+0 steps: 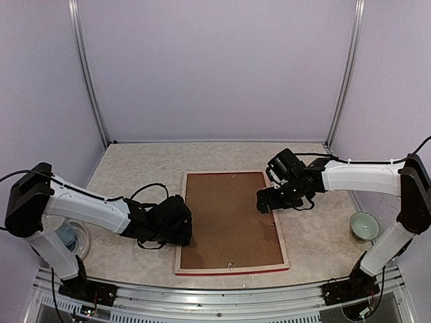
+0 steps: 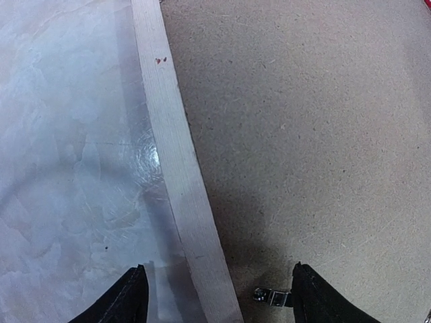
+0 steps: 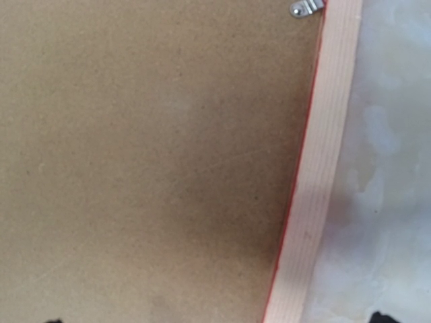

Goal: Put the photo into the frame
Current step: Press the fastener onto the backboard.

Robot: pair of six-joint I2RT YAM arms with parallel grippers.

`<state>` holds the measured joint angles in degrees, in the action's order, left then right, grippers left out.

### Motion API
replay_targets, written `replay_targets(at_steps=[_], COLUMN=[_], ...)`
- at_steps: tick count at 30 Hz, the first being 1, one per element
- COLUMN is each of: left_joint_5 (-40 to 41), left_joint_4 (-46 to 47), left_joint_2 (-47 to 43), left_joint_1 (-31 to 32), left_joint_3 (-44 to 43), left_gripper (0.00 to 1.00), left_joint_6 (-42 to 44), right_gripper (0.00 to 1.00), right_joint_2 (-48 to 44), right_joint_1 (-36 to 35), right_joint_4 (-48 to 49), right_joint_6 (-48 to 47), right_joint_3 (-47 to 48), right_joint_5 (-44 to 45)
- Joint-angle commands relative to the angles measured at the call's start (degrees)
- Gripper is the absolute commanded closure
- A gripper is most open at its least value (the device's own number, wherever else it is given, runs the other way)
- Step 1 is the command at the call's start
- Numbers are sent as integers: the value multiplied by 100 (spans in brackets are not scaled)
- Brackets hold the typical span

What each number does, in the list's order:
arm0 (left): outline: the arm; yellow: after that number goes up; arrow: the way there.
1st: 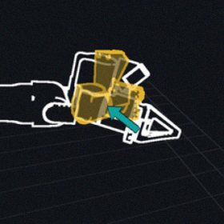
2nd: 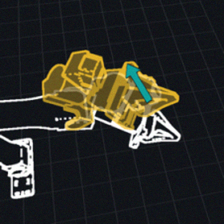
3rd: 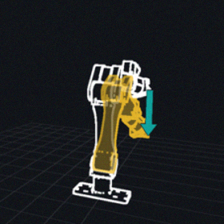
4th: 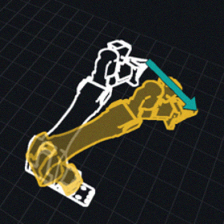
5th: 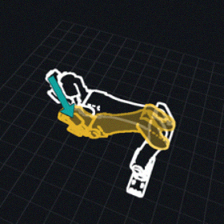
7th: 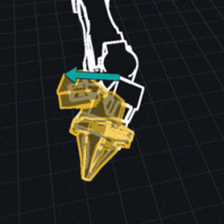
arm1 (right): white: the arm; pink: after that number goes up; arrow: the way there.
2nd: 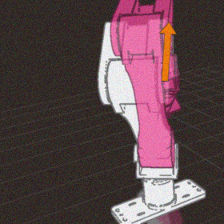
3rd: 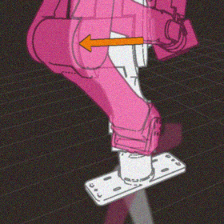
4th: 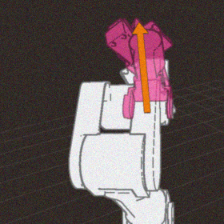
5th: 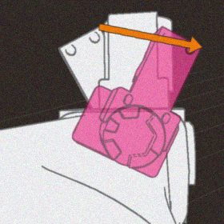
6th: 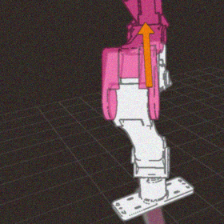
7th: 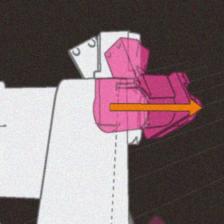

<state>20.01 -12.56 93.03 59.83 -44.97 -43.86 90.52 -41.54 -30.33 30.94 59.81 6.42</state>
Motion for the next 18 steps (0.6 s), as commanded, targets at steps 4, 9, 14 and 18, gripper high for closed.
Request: replay_targets(at_steps=[4,9,14,18], left_joint_5=[76,89,124,176], left_joint_4=[-63,-85,-146,-223], left_joint_2=[-40,-112,-177,-256], left_joint_1=[59,71,72,71], left_joint_3=[141,215,222,242], left_gripper=[31,34,34,35], left_joint_6=[-18,-43,-28,-35], right_gripper=[1,1,1,1], right_joint_2=[-25,-34,-10,1], right_joint_1=[-71,-68,-66,-67], right_joint_4=[49,44,60,53], right_joint_6=[-40,-37,-29,-35], right_joint_3=[23,19,4,25], right_joint_5=[16,30,31,21])
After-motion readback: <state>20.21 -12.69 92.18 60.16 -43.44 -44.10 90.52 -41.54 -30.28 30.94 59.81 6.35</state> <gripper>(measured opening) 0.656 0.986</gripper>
